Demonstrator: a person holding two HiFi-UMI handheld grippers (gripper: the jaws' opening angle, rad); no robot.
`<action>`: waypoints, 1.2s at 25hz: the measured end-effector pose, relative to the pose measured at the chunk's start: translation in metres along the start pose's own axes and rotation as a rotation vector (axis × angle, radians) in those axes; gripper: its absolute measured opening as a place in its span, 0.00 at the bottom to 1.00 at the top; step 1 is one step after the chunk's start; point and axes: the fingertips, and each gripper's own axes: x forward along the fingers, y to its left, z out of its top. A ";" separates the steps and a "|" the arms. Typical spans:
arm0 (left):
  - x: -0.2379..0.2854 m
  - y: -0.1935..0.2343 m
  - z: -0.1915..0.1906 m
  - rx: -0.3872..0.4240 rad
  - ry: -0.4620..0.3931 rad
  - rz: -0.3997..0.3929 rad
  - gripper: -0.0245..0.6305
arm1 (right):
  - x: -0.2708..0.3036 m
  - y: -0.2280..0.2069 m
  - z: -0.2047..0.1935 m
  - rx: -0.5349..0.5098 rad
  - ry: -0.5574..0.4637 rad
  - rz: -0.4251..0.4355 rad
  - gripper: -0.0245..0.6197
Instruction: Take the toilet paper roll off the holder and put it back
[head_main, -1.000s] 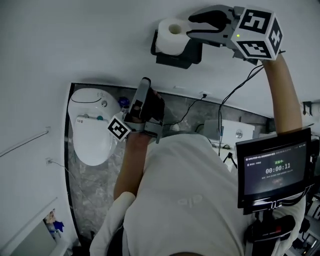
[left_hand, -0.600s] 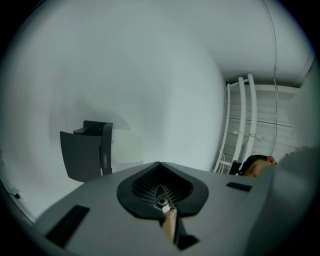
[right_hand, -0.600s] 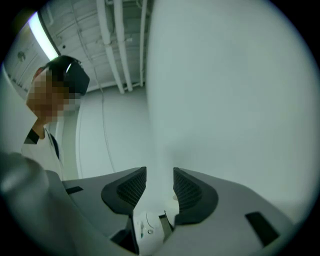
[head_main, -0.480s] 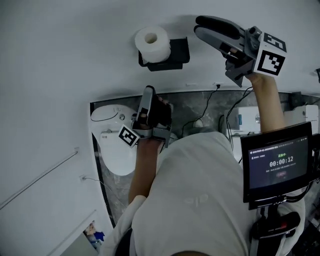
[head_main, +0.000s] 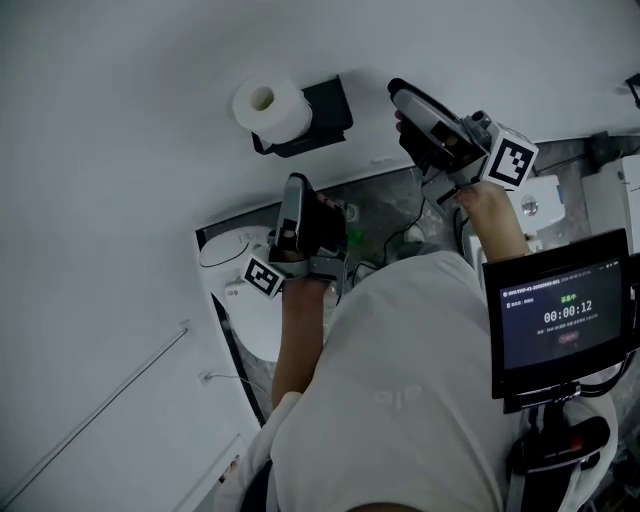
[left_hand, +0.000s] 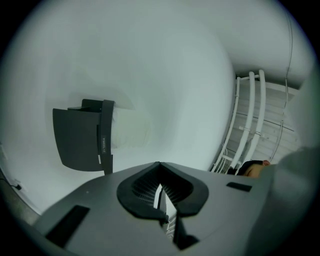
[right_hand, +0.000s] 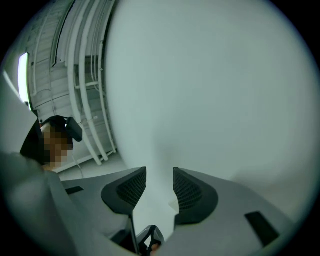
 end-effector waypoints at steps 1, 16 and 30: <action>0.001 0.000 0.000 0.001 0.003 -0.002 0.04 | -0.006 -0.004 -0.003 0.014 -0.021 -0.012 0.31; -0.002 0.009 0.001 -0.015 -0.016 0.009 0.04 | -0.052 -0.031 -0.036 0.176 -0.218 -0.113 0.31; -0.012 0.008 0.004 -0.008 -0.043 0.014 0.04 | -0.047 -0.032 -0.040 0.132 -0.205 -0.142 0.20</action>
